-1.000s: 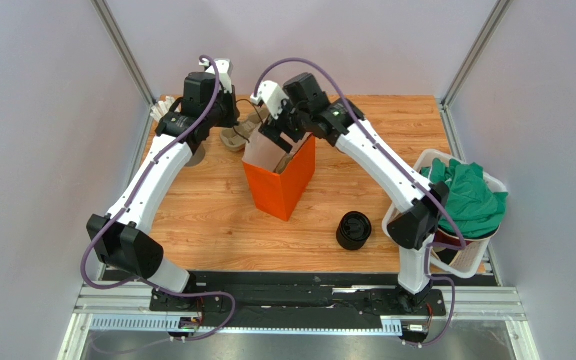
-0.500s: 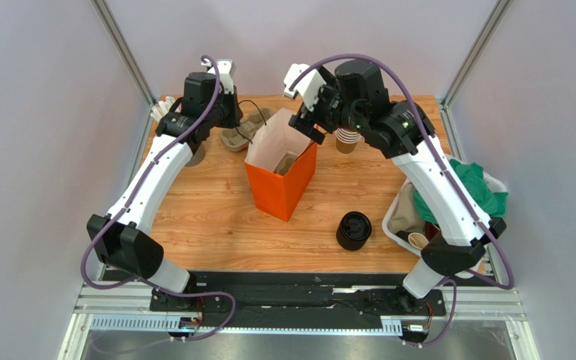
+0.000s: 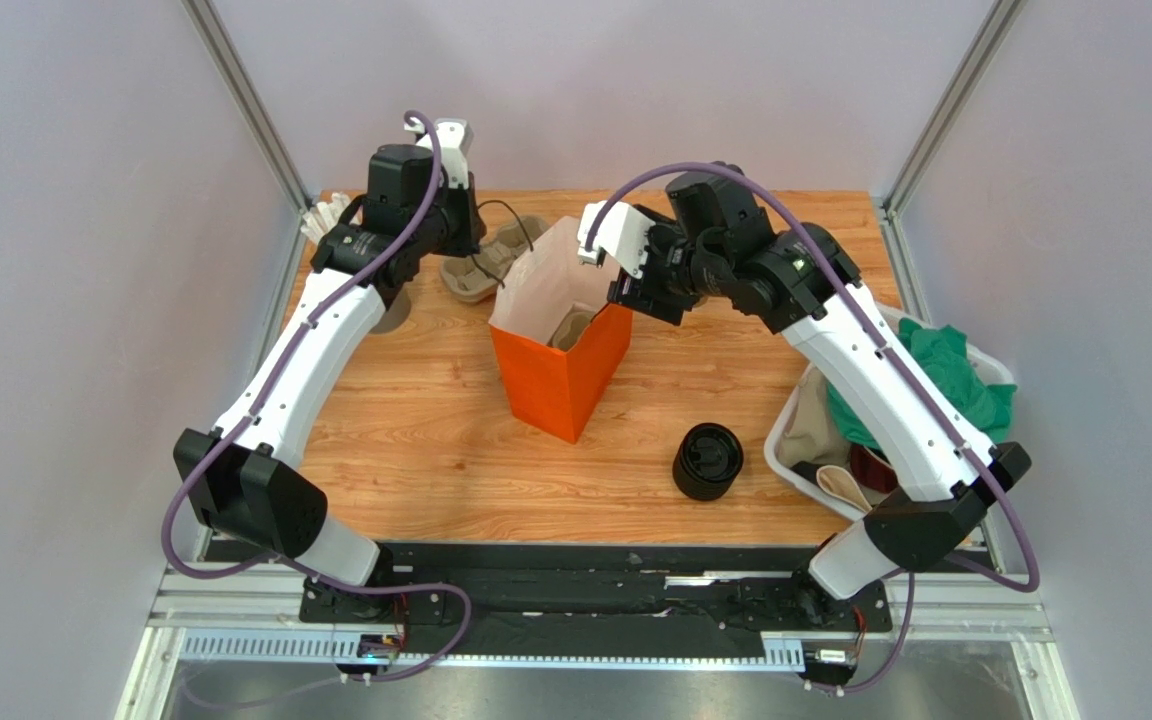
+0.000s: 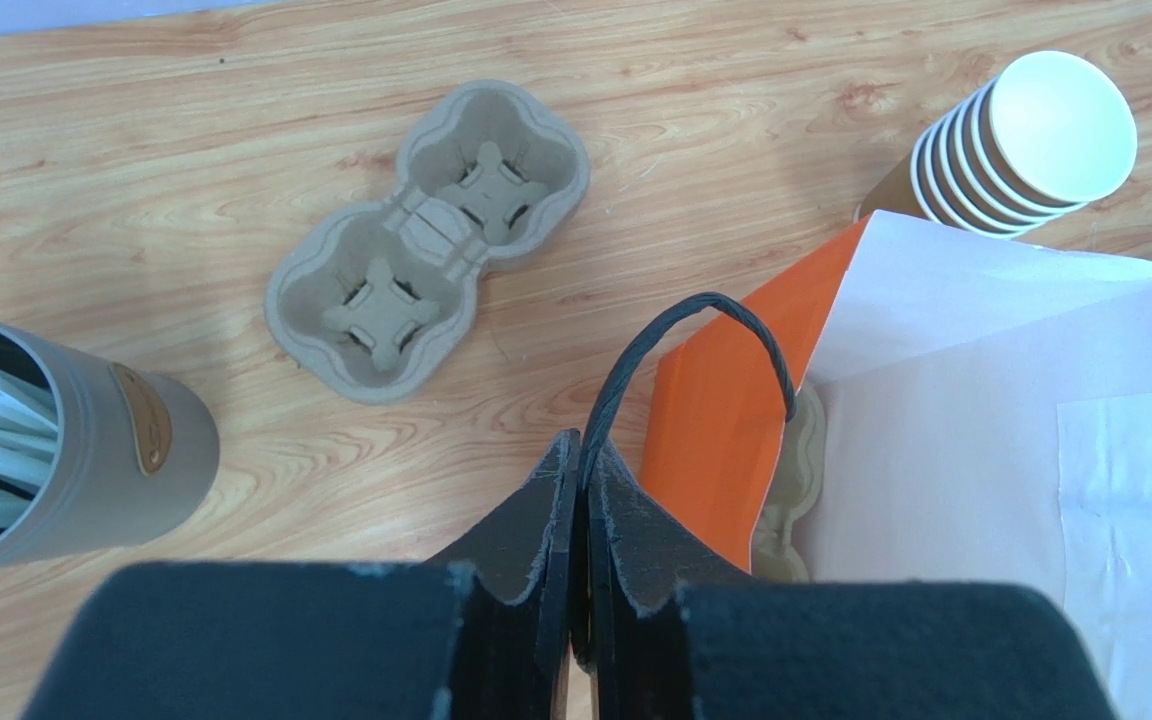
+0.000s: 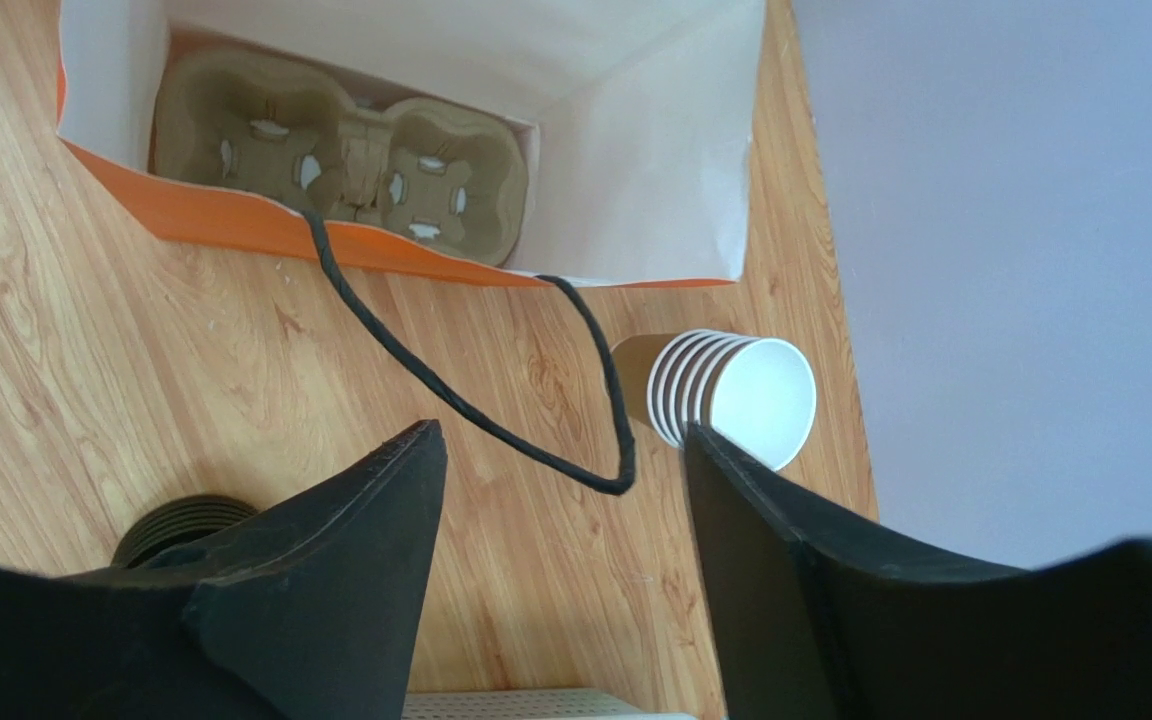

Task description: Pack the takeout coffee

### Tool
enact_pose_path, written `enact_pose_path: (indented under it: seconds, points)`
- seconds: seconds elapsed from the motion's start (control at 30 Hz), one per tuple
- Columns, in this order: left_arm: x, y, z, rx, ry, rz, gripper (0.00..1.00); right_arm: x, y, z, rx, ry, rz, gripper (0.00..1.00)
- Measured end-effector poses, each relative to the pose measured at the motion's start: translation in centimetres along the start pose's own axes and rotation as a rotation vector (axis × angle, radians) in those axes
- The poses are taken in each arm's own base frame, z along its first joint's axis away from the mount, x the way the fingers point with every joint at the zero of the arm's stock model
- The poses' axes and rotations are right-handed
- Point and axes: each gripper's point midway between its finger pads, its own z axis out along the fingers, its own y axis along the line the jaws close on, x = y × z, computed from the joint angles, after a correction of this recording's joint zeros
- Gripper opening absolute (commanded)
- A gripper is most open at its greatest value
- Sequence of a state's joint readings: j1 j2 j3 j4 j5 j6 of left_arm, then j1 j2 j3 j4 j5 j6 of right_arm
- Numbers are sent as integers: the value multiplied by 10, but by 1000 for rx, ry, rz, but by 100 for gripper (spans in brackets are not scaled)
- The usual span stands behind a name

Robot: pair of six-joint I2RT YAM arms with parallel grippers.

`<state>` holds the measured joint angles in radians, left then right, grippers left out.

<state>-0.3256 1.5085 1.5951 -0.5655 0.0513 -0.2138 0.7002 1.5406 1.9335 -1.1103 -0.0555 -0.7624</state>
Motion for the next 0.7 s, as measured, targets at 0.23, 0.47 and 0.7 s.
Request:
enact_pose_path:
  seconds: [0.23, 0.47, 0.7]
  points:
    - [2, 1, 4, 0, 8, 22, 7, 9, 5, 9, -37, 4, -11, 10]
    - [-1, 1, 14, 6, 33, 46, 0, -1, 9, 3, -74, -44, -1, 0]
    - [-29, -10, 3, 55, 2, 93, 0, -18, 4, -8, -64, -103, 23, 0]
